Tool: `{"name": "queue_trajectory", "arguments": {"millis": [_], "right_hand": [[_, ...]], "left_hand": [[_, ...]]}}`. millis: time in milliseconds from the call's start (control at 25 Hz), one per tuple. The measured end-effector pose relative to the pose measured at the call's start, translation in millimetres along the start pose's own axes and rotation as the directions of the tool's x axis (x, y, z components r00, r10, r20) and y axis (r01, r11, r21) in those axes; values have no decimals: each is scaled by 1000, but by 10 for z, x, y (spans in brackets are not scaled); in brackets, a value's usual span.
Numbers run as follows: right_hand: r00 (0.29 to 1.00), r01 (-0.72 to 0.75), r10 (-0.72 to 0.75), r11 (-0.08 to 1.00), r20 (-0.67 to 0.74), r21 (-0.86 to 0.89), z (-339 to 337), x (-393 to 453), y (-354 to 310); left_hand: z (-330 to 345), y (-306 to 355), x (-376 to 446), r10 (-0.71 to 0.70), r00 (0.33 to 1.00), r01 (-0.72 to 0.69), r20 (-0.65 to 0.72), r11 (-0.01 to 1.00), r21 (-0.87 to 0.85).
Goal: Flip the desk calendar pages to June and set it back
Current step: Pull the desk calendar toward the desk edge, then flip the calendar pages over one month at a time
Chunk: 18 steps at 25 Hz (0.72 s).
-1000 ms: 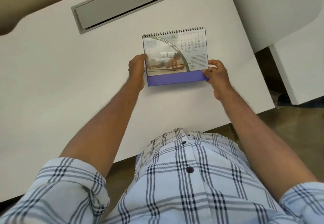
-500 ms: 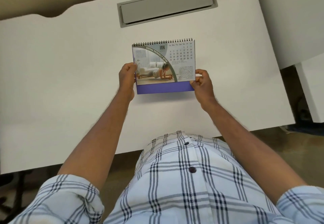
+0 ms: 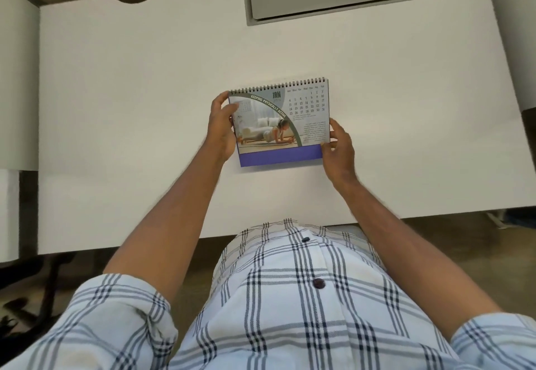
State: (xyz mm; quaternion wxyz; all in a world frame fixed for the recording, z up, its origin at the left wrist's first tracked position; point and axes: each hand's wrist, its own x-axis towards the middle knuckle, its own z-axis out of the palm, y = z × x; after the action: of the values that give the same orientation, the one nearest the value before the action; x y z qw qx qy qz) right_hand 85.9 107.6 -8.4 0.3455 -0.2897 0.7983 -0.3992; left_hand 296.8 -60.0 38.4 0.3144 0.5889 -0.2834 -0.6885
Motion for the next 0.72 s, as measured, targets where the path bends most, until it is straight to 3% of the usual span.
{"name": "queue_trajectory", "arguments": {"millis": [240, 440, 720], "right_hand": [[998, -58, 57, 998, -34, -13, 306, -184, 21], [999, -23, 21, 999, -46, -26, 367, -200, -116], [977, -132, 156, 978, -148, 162, 358, -141, -267]], "left_hand": [[-175, 55, 43, -33, 996, 25, 81, 994, 108], [-291, 139, 117, -43, 994, 30, 103, 992, 125], [-343, 175, 170, -72, 994, 64, 82, 993, 96]]}}
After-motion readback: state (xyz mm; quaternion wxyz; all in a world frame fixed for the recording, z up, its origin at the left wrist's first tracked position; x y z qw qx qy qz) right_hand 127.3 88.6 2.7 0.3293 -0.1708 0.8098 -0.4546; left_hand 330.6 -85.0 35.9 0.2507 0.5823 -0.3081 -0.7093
